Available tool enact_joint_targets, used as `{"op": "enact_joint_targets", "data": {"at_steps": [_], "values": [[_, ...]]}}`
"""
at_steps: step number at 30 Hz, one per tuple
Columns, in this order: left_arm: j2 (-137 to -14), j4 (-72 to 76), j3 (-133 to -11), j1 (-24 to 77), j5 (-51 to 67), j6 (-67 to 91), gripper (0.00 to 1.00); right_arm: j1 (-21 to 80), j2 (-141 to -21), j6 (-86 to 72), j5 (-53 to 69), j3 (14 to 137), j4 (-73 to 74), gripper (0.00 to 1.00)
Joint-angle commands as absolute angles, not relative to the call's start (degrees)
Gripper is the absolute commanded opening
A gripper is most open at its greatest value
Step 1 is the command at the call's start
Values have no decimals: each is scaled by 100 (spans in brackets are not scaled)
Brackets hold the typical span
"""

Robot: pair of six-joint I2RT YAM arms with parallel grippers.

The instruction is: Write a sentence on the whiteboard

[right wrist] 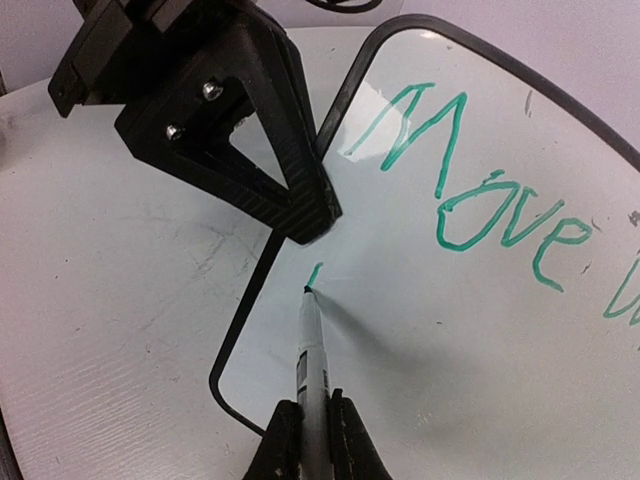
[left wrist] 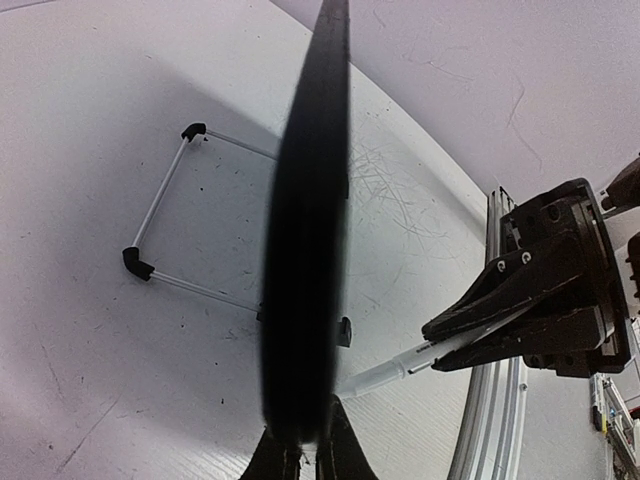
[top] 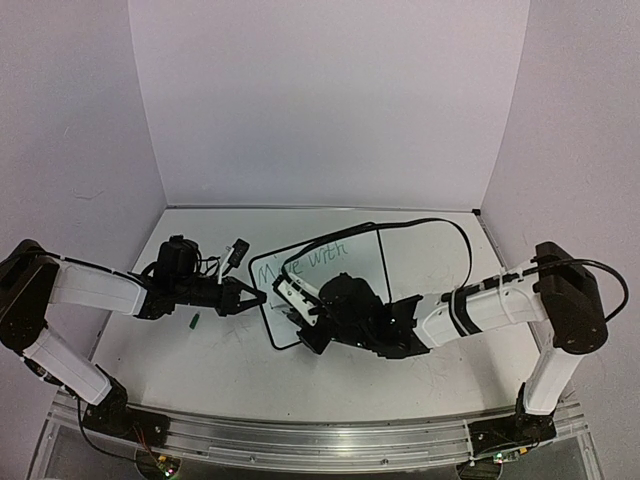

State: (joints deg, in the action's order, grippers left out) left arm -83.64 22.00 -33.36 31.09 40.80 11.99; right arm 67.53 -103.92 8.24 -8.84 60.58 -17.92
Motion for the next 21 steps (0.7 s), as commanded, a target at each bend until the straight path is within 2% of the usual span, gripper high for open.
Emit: {"op": "enact_joint_targets", "data": {"at_steps": [1, 21], "values": [[-8302, 2007, -3471, 3114, 3806, 905, 0, 6741, -10438, 623, -817, 5949, -1778, 0], [-8263, 2000, -3428, 3113, 3772, 905, 0, 6760, -10149, 387, -475, 5706, -1910, 0]]}}
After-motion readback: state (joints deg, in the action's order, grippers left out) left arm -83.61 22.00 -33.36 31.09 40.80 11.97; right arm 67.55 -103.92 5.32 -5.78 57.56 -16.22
